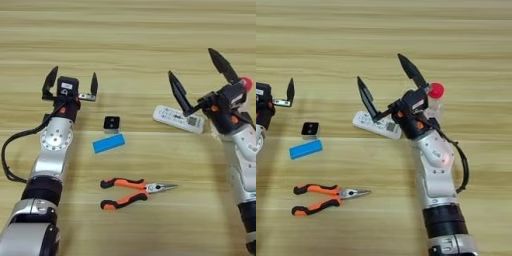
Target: Move the objects on the table
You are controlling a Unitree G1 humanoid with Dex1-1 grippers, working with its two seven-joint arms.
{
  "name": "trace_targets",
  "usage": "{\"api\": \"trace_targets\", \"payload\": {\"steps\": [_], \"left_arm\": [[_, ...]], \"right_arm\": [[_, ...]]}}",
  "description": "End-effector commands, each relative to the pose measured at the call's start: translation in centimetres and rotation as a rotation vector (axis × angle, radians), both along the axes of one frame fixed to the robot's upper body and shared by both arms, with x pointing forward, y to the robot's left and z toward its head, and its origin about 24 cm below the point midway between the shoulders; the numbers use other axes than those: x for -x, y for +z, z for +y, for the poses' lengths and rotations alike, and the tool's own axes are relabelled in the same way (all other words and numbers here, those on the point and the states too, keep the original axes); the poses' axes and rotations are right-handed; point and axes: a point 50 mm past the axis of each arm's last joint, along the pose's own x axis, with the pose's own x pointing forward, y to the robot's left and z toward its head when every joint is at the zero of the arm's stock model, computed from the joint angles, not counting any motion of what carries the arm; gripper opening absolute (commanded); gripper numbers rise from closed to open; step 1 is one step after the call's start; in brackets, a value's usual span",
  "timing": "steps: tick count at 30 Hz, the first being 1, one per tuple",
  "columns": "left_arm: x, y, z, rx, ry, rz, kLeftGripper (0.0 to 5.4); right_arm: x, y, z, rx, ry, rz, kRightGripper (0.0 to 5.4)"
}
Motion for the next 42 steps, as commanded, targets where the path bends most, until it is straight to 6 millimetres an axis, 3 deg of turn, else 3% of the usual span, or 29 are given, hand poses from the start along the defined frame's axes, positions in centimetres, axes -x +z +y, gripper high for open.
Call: {"api": "trace_targets", "payload": {"steps": [1, 9, 17, 26, 42], "left_arm": [[-0.2, 0.4, 0.2, -0.011, -0.002, -0.016, 5.40], [-0.3, 0.4, 0.2, -0.012, -0.002, -0.016, 5.40], [-0.3, 0.4, 0.2, -0.012, -0.002, -0.017, 5.40], [-0.3, 0.4, 0.2, -0.012, -0.003, -0.016, 5.40], [-0.4, 0.3, 0.2, -0.013, -0.004, -0.012, 5.40]], "right_arm": [[-0.2, 0.7, -0.1, -0.023, -0.068, -0.095, 5.38], [-0.4, 1.3, -1.1, -0.123, -0.258, -0.203, 5.38], [-1.1, 1.6, -2.4, -0.186, -0.442, -0.204, 5.38], [-2.3, 1.1, -4.0, -0.218, -0.614, -0.016, 5.38], [-2.7, -0.4, -4.1, -0.128, -0.615, 0.290, 5.38]]}}
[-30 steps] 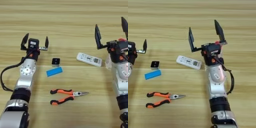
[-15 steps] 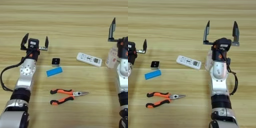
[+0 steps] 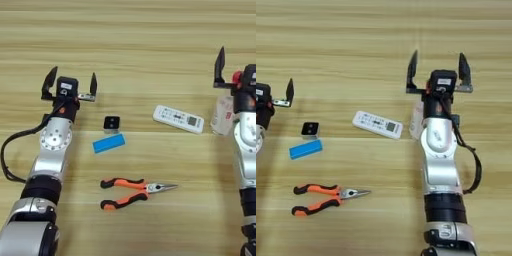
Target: Move the objects on the table
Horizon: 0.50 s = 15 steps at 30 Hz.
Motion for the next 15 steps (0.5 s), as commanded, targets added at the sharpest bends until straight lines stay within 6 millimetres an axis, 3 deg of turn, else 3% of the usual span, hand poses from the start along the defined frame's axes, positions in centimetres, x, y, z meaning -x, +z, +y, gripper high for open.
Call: {"api": "trace_targets", "payload": {"steps": [1, 15], "left_arm": [[-0.30, 0.32, 0.01, -0.007, -0.004, -0.010, 5.40], [-0.30, 0.32, 0.04, -0.008, -0.003, -0.012, 5.40]], "right_arm": [[0.09, 0.07, 0.03, 0.008, 0.012, 0.036, 5.38], [0.15, -0.10, 0.09, 0.008, 0.017, 0.080, 5.38]]}}
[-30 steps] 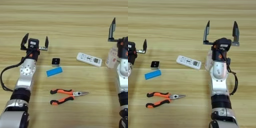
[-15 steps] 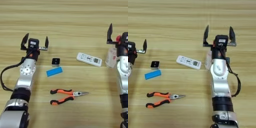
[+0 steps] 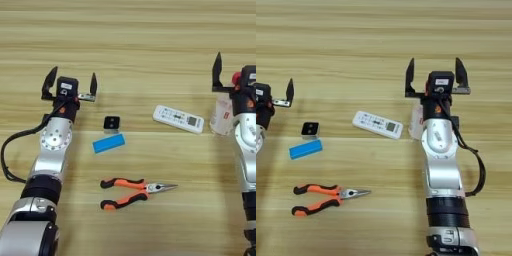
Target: Move the objects on the table
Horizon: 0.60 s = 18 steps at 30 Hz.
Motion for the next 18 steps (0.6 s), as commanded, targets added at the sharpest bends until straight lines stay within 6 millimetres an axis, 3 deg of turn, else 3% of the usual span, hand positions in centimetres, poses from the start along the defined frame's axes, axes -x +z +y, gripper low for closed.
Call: {"api": "trace_targets", "payload": {"steps": [1, 18], "left_arm": [[-0.3, 0.4, 0.0, -0.008, -0.003, -0.012, 5.40], [-0.2, 0.4, 0.1, -0.008, -0.001, -0.015, 5.40]], "right_arm": [[0.1, -0.2, -0.2, -0.001, 0.000, 0.034, 5.38], [-0.1, -1.3, -0.1, -0.074, 0.057, 0.191, 3.53]]}}
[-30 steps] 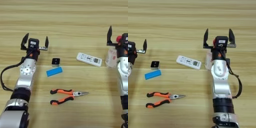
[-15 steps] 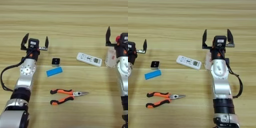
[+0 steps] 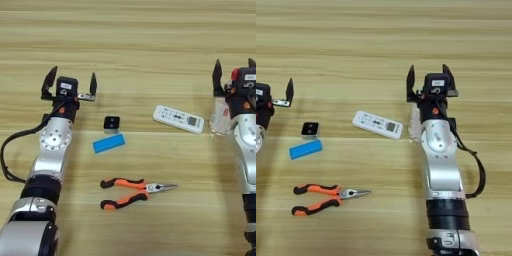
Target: Move the objects on the table
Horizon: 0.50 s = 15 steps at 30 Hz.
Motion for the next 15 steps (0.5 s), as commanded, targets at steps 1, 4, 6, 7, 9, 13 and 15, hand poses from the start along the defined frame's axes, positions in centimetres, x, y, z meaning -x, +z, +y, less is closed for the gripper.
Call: {"api": "trace_targets", "payload": {"steps": [1, 4, 6, 7, 9, 13, 15], "left_arm": [[-0.2, 0.4, 0.0, -0.006, -0.001, -0.013, 5.40], [-0.2, 0.4, 0.1, -0.006, 0.001, -0.013, 5.40], [-0.2, 0.4, 0.1, -0.006, 0.001, -0.013, 5.40], [-0.2, 0.4, 0.1, -0.006, 0.002, -0.013, 5.40], [-0.2, 0.4, 0.2, -0.005, 0.003, -0.013, 5.40], [-0.2, 0.4, 0.2, -0.005, 0.004, -0.013, 5.40], [-0.2, 0.4, 0.2, -0.005, 0.005, -0.013, 5.40]], "right_arm": [[0.1, -0.6, -0.4, -0.036, 0.006, 0.082, 3.41], [0.2, -1.0, -0.5, -0.050, 0.018, 0.141, 3.10], [0.2, -1.2, -0.7, -0.053, 0.016, 0.169, 2.87], [0.2, -1.3, -0.7, -0.057, 0.013, 0.184, 2.71], [0.1, -1.5, -0.9, -0.053, 0.003, 0.199, 2.57], [0.2, -1.7, -1.0, -0.043, 0.000, 0.219, 2.30], [0.2, -1.7, -1.0, -0.038, -0.005, 0.219, 2.21]]}}
